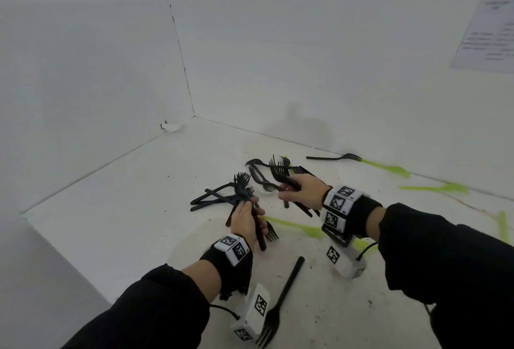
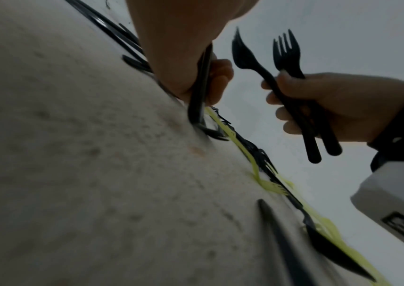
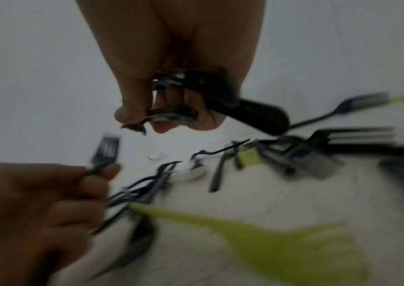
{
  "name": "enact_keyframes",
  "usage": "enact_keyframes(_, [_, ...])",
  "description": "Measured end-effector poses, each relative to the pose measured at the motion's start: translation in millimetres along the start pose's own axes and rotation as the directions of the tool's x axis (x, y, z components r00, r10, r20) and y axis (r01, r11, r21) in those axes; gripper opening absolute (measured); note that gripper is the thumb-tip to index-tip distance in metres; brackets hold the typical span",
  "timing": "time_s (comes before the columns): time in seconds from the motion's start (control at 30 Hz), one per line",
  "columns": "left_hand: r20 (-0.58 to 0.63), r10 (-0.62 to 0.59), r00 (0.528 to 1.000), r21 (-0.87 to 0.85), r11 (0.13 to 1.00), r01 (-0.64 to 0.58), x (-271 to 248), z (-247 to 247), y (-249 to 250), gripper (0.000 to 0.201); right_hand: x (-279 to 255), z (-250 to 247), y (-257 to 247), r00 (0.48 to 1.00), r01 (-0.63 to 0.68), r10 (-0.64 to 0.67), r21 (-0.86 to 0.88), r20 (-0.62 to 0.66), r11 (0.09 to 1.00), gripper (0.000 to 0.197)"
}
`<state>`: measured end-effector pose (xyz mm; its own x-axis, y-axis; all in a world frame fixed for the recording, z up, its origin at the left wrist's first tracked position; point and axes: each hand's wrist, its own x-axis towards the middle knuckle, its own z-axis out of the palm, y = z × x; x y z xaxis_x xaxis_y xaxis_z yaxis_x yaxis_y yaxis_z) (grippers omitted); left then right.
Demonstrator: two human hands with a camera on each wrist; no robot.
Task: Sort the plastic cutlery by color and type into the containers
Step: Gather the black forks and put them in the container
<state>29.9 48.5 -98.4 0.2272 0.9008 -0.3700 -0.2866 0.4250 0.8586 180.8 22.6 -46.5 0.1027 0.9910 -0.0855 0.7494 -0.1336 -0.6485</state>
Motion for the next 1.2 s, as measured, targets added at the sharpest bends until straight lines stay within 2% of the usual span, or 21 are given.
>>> enact_keyframes(0.1, [0.038,-0.005,0.999,-0.034,0.999,0.007,-4.3,13.2,-0.7,0.025,-11.8,23.1,-13.1,0.999,-0.046,0.05,0.152,-0.019,0.987,0.017])
enact_keyframes(0.17, [0.049,-0.001,0.999,-0.068,0.998,0.004,-7.2,17.8,-1.9,0.027,-19.0,36.9,-17.6,0.995,-0.056,0.068,0.146,-0.079,0.988,0.022])
enact_keyframes(0.23, [0.068,-0.011,0.998,-0.088,0.996,0.016,-9.6,18.7,-2.7,0.027,-23.3,46.9,-20.9,0.989,-0.069,0.088,0.157,-0.121,0.985,0.016])
enact_keyframes(0.33, [0.073,-0.049,0.996,-0.059,0.997,0.054,-13.4,16.3,-2.2,0.025,-25.9,53.4,-26.8,0.99,-0.105,0.124,0.226,-0.072,0.969,0.015])
enact_keyframes(0.43, [0.064,-0.033,0.997,0.006,0.999,0.033,-14.3,13.2,-2.1,0.026,-26.4,55.8,-32.5,0.982,-0.151,0.178,0.319,-0.06,0.936,0.009])
enact_keyframes(0.57, [0.019,0.004,1.0,0.036,0.999,-0.004,-18.0,13.3,2.5,0.027,-26.3,62.9,-38.6,0.955,-0.133,0.192,0.251,-0.225,0.959,0.026])
enact_keyframes(0.67, [-0.02,0.042,0.999,0.091,0.995,-0.04,-17.4,10.7,4.9,0.027,-28.0,70.6,-46.7,0.938,-0.166,0.215,0.191,-0.272,0.967,0.031])
enact_keyframes(0.8, [-0.051,0.057,0.997,0.148,0.988,-0.049,-13.6,4.3,1.4,0.02,-26.6,74.6,-53.8,0.925,-0.161,0.226,0.223,-0.306,0.961,0.028])
enact_keyframes(0.9, [0.015,0.03,0.999,0.113,0.993,-0.032,-17.9,1.0,2.9,0.026,-24.7,73.4,-55.5,0.927,-0.173,0.239,0.238,-0.289,0.956,0.038])
enact_keyframes(1.0, [0.09,-0.025,0.996,0.11,0.994,0.015,-19.6,-3.0,1.4,0.031,-26.3,71.0,-53.4,0.918,-0.17,0.279,0.357,-0.281,0.919,0.05])
enact_keyframes(1.07, [0.089,-0.049,0.995,0.12,0.992,0.038,-19.7,-7.7,1.2,0.031,-28.6,70.2,-52.9,0.913,-0.144,0.281,0.41,-0.296,0.9,0.044])
enact_keyframes(1.13, [0.084,-0.05,0.995,0.103,0.994,0.041,-19.5,-10.9,1.0,0.029,-30.9,70.8,-55.7,0.922,-0.132,0.25,0.367,-0.295,0.921,0.032])
enact_keyframes(1.2, [0.065,-0.021,0.998,0.104,0.994,0.014,-20.3,-13.9,1.5,0.028,-29.9,75.1,-58.9,0.943,-0.13,0.208,0.287,-0.261,0.949,0.03])
